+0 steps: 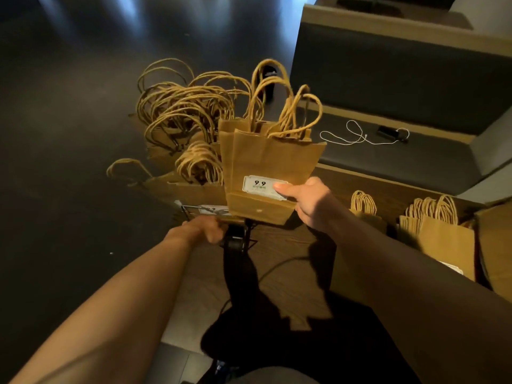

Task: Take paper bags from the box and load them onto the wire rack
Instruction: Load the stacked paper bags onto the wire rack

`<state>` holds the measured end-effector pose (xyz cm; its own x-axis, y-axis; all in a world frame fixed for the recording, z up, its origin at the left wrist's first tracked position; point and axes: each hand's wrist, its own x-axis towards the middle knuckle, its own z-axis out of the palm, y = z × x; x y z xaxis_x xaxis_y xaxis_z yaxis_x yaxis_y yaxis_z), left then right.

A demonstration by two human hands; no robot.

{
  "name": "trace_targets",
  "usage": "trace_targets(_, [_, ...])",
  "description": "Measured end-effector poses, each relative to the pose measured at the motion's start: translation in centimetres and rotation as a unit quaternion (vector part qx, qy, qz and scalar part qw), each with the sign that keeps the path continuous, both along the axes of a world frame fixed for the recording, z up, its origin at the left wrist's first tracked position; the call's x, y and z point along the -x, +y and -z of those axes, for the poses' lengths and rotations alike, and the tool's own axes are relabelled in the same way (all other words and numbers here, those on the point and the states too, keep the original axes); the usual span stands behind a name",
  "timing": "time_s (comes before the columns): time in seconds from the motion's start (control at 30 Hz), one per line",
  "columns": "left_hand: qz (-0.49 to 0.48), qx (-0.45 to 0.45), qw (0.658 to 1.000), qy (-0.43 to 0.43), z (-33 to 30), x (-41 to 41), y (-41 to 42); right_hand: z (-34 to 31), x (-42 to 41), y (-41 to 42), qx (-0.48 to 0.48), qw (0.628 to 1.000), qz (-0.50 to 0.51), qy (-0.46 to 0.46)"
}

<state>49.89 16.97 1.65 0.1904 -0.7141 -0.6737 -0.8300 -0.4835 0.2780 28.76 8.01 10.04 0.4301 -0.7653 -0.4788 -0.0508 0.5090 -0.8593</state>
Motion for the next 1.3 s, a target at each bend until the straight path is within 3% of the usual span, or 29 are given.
trace_targets(0.07, [0.013, -0.023, 0.999, 0.037, 2.3, -0.9, -0.8, -0.4, -0.6, -0.5, 0.031, 0.999, -0.006, 0.03])
trace_targets(0.13, [-0.037, -0.042, 0.996, 0.064, 10.1, -4.3, -2.9, -0.3, -0.7, -0.9, 0.053, 0.997, -0.022, 0.049])
trace_targets(0.2, [-0.092, -0.027, 0.993, 0.074, 8.3, -4.1, -1.7, -0.4, -0.7, -0.8, 0.092, 0.992, -0.039, 0.073])
trace_targets(0.3, [-0.062, 0.014, 0.998, 0.022, 3.3, -1.7, 0.2, 0.5, -1.5, -0.7, 0.146, 0.981, -0.055, 0.111])
trace_targets(0.4, [-0.045, -0.028, 0.998, 0.046, 2.5, -1.5, -0.5, 2.0, -2.4, -0.7, 0.139, 0.988, -0.047, 0.044])
trace_targets(0.57, [-0.027, -0.077, 0.997, 0.011, 2.7, -2.3, -1.3, 3.8, -2.0, -0.9, 0.109, 0.994, 0.018, -0.013])
trace_targets(0.7, [-0.031, -0.102, 0.993, 0.052, 2.5, -2.0, -1.8, 3.4, -0.9, -1.8, 0.099, 0.994, 0.039, -0.031])
trace_targets(1.3, [-0.066, -0.104, 0.99, 0.066, 1.5, -1.4, -1.4, 2.7, 1.0, -3.1, 0.115, 0.988, 0.083, -0.063])
